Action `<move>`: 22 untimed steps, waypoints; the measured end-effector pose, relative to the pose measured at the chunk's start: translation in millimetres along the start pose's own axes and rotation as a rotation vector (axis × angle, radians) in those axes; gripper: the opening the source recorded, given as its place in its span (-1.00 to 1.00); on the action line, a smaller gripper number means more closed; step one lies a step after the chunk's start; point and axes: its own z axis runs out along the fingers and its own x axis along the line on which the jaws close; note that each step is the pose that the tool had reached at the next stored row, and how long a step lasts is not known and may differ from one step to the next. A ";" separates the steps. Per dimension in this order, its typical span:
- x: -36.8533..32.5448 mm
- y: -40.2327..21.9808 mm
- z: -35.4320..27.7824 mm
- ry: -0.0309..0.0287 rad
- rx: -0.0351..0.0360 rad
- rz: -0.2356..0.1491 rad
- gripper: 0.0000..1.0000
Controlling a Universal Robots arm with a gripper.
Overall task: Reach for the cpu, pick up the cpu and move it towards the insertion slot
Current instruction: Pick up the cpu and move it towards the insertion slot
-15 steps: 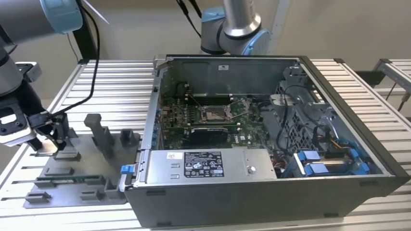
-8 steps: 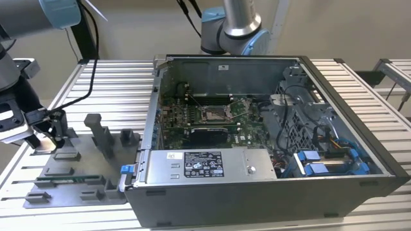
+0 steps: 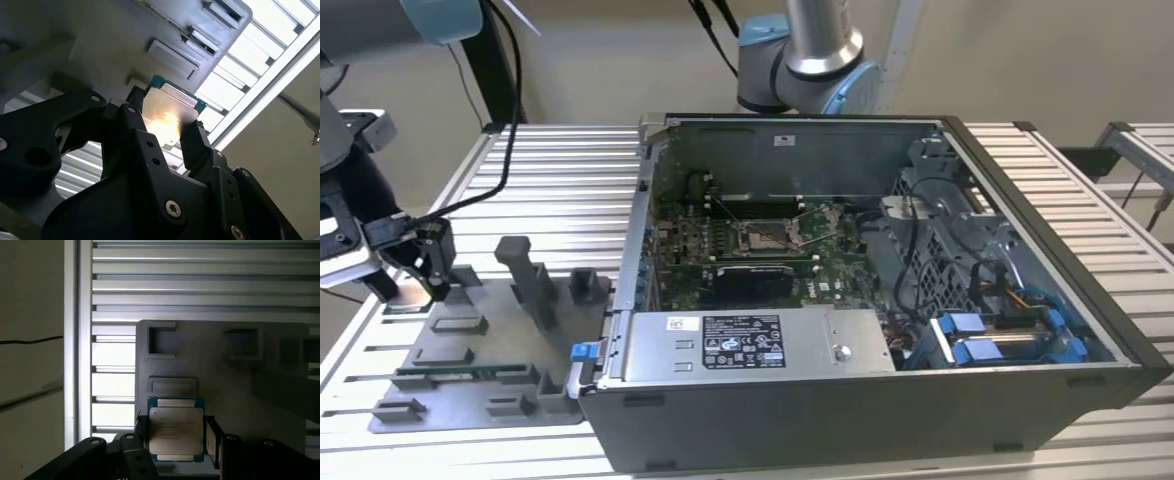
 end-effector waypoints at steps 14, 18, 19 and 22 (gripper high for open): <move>-0.1 0.7 -18.3 0.0001 0.0001 0.000 -1.00; -0.1 0.8 -23.0 0.0001 0.0001 0.000 -1.00; 0.0 0.9 -24.2 0.0002 0.0002 0.000 -1.00; -0.1 1.0 -27.8 0.0001 0.0001 0.000 -1.00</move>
